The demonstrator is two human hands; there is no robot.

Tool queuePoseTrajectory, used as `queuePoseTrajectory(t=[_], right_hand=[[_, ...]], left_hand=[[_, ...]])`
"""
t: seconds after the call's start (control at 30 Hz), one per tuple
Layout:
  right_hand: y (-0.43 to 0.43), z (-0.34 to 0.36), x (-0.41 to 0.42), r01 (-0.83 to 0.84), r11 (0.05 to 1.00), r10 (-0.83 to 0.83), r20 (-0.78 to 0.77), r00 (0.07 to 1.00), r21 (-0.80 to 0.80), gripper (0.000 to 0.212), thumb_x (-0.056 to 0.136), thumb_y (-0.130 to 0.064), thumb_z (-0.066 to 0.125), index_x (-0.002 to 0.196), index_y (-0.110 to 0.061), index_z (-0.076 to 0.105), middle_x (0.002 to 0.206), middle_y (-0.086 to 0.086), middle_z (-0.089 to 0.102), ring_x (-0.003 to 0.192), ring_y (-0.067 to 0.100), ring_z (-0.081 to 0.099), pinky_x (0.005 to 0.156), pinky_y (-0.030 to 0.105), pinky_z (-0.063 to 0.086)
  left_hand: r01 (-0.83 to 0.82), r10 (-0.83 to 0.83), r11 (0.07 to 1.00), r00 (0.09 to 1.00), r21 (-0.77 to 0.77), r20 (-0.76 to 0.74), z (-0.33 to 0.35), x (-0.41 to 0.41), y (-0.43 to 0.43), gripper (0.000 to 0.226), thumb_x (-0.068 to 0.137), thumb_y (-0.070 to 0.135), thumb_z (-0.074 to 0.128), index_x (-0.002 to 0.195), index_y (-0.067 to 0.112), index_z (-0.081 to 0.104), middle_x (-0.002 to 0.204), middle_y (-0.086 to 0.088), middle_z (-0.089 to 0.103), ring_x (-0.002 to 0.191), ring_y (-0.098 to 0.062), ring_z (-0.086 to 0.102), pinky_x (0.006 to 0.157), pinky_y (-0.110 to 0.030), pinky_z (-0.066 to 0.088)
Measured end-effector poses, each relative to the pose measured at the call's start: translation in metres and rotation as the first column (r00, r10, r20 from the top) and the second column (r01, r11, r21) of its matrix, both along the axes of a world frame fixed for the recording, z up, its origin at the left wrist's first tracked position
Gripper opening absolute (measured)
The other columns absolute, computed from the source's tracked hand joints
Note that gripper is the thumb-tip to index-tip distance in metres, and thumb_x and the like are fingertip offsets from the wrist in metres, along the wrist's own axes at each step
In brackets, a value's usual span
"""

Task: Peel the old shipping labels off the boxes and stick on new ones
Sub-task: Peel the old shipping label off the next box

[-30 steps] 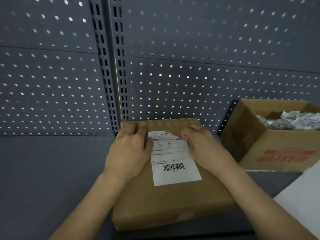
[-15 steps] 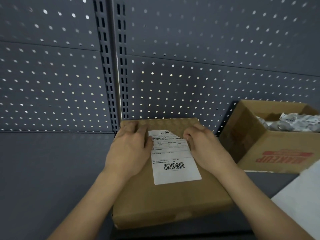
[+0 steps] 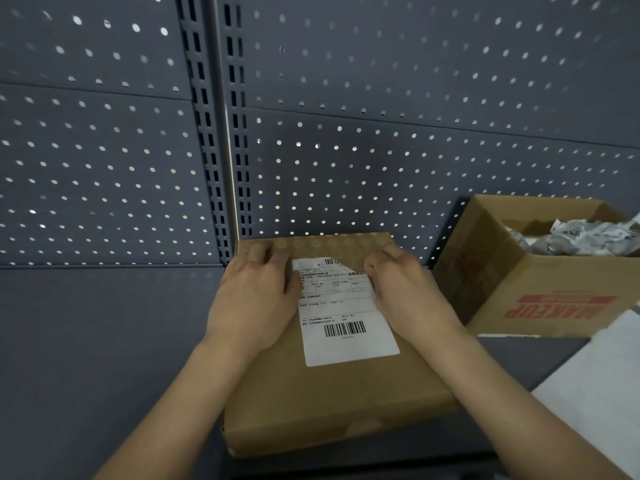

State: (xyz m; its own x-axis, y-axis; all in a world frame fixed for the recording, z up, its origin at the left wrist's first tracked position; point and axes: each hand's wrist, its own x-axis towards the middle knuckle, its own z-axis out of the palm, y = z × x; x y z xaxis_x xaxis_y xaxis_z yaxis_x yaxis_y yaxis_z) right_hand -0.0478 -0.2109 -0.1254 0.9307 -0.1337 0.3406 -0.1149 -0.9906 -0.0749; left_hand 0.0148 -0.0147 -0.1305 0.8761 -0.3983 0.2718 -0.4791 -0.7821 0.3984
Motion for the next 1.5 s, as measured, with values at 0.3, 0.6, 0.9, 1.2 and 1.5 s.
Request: queuePoseTrajectory(t=[0.3,0.6,0.9,1.2,1.5], right_hand=[[0.005,0.006,0.001,-0.08,0.997,0.079,-0.025,0.997,-0.024,0.025,0.074,0.016,0.058,0.093,0.001,0.065,0.097,0.016,0.06,0.094,0.035,0.058,0.063,0.029,0.044],[0.003,0.007,-0.004,-0.019,0.999,0.019,0.029,0.999,0.026,0.015,0.082,0.007,0.054,0.085,-0.006,0.061,0.095,0.005,0.054,0.081,0.024,0.055,0.061,0.024,0.028],[0.013,0.013,-0.004,-0.056,0.992,0.054,-0.02,0.998,-0.117,0.025,0.076,0.013,0.054,0.095,0.001,0.065,0.101,0.015,0.059,0.095,0.034,0.059,0.056,0.029,0.034],[0.002,0.008,0.0,-0.066,0.996,0.068,-0.024,0.997,0.065,0.011,0.086,0.002,0.056,0.085,-0.009,0.057,0.094,0.004,0.051,0.08,0.018,0.048,0.056,0.021,0.022],[0.005,0.005,-0.001,-0.014,1.0,0.014,-0.02,1.0,-0.014,0.013,0.084,0.003,0.059,0.082,-0.01,0.056,0.095,0.004,0.051,0.083,0.025,0.055,0.06,0.026,0.032]], left_hand=[[0.002,-0.002,1.0,1.0,0.001,0.006,-0.003,0.003,0.0,0.042,0.095,0.032,0.049,0.133,0.015,0.054,0.136,-0.01,0.049,0.13,-0.03,0.042,0.111,-0.043,0.034],[0.001,-0.001,1.0,1.0,0.003,0.012,-0.002,0.002,0.0,0.042,0.094,0.032,0.05,0.132,0.015,0.055,0.131,-0.009,0.051,0.125,-0.03,0.045,0.107,-0.043,0.038],[-0.016,0.016,1.0,1.0,0.016,-0.009,-0.001,0.001,-0.001,0.041,0.096,0.035,0.046,0.133,0.017,0.053,0.135,-0.007,0.049,0.128,-0.028,0.041,0.107,-0.04,0.035],[-0.012,0.012,1.0,1.0,0.001,-0.006,-0.002,0.003,-0.001,0.039,0.097,0.032,0.047,0.13,0.015,0.056,0.135,-0.008,0.049,0.127,-0.03,0.043,0.108,-0.041,0.035],[-0.015,0.015,1.0,1.0,0.001,-0.003,-0.003,0.002,-0.001,0.04,0.097,0.032,0.047,0.132,0.014,0.055,0.135,-0.008,0.049,0.128,-0.029,0.042,0.109,-0.04,0.034]])
